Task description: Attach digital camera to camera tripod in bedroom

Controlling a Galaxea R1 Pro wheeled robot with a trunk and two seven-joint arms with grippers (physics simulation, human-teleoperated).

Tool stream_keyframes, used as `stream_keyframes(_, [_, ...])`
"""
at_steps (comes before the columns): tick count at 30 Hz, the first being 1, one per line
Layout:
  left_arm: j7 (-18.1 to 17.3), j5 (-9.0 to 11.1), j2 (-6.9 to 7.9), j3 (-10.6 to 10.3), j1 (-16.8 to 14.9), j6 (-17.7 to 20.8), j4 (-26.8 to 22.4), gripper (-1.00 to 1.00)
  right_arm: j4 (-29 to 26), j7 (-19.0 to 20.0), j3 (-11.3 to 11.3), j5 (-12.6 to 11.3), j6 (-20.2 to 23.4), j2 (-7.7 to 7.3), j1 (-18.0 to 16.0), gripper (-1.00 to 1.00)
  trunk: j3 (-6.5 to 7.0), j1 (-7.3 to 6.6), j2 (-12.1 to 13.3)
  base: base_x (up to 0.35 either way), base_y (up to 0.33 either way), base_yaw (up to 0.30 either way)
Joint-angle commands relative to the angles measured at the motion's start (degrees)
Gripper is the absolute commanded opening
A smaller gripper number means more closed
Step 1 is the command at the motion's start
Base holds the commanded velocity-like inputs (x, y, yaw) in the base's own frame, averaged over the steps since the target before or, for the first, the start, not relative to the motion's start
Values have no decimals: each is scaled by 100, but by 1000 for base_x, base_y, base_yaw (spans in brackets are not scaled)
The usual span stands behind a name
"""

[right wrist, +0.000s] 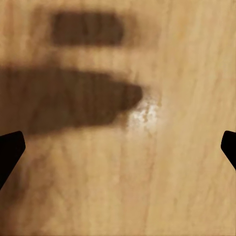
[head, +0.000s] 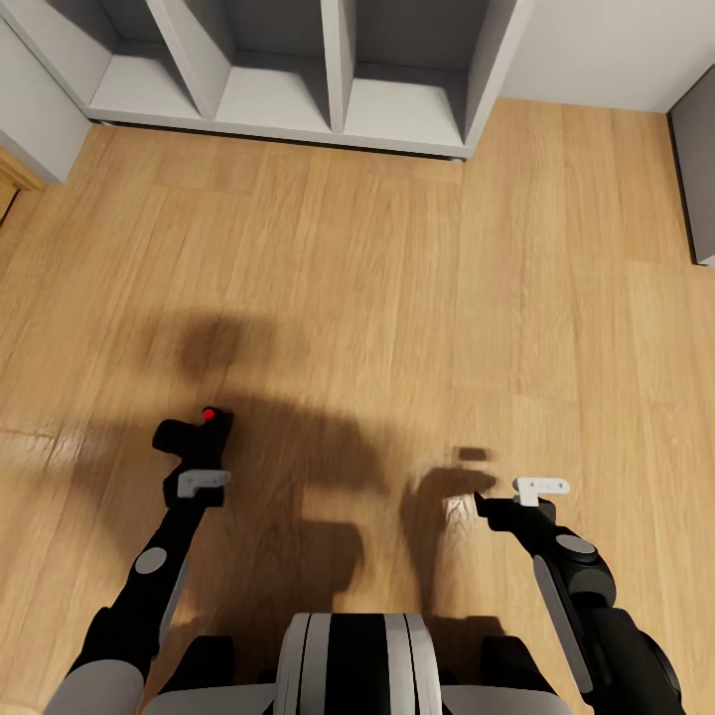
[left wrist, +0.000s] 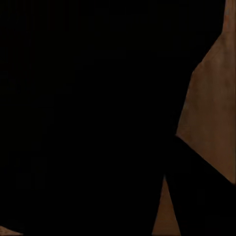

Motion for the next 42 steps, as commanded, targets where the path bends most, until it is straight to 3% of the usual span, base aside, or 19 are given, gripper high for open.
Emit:
stream_keyframes(1, [-29,-65,-10,23,-2,-25,-86,-100,-5,-30,5,-18,28,-1,-2,100,-3,-1,-1,0,0,0])
stream_keyframes(3, [-27,-66,-26,24,-2,-22,-403,-100,-8,-30,5,-18,28,0,-2,100,-3,-1,-1,0,0,0])
stream_keyframes(4, [-31,-304,-432,-602,6,956,-2277,-100,-11,-30,-2,-18,49,-1,-5,100,-3,-1,-1,0,0,0])
stream_keyframes(8, [-55,-315,-447,-936,5,1460,-2526,-100,-11,-30,-4,-18,58,1,-2,100,-3,-1,-1,0,0,0])
stream_keyframes(9, [-70,-298,-446,-1147,4,1835,-2638,-100,-11,-30,-2,-18,68,2,-2,100,-3,-1,-1,0,0,0])
stream_keyframes(13, [-99,-233,-462,-1609,1,2471,-2847,-100,-11,-30,-2,-18,85,2,-1,100,-3,-1,-1,0,0,0])
stream_keyframes(16, [-104,-132,-549,-1899,0,2702,-2964,-100,-11,-30,-3,-18,92,2,-1,100,-3,-1,-1,0,0,0])
stream_keyframes(17, [-92,-69,-652,-2084,2,2781,-3007,-100,-11,-30,0,-18,95,2,-1,100,-3,-1,-1,0,0,0])
stream_keyframes(21, [-81,-8,-861,-2458,2,2864,-3044,-100,-11,-30,3,-18,102,2,-1,100,-3,-1,-1,0,0,0])
stream_keyframes(24, [-85,42,-918,-2616,4,2953,-3060,-100,-11,-30,1,-18,104,2,-1,100,-3,-1,-1,0,0,0])
stream_keyframes(25, [-93,118,-940,-2702,4,3092,-3070,-100,-11,-30,2,-18,105,2,-1,100,-3,-1,-1,0,0,0])
stream_keyframes(26, [-133,559,-962,-2943,5,3625,-3082,-100,-11,-30,3,-18,107,2,-1,100,-3,-1,-1,0,0,0])
stream_keyframes(30, [-259,1277,-937,-3344,0,4040,-3110,-100,-11,-30,4,-18,107,2,-1,100,-3,-1,-1,0,0,0])
stream_keyframes(35, [-355,1743,-915,-3554,0,4188,-3264,-100,-11,-22,4,-18,120,-7,-2,100,-3,-1,-1,0,0,0])
stream_keyframes(42, [-336,1797,-915,-3584,4,4213,-3264,-100,-11,-22,4,-18,117,0,-1,100,-3,-1,-1,0,0,0])
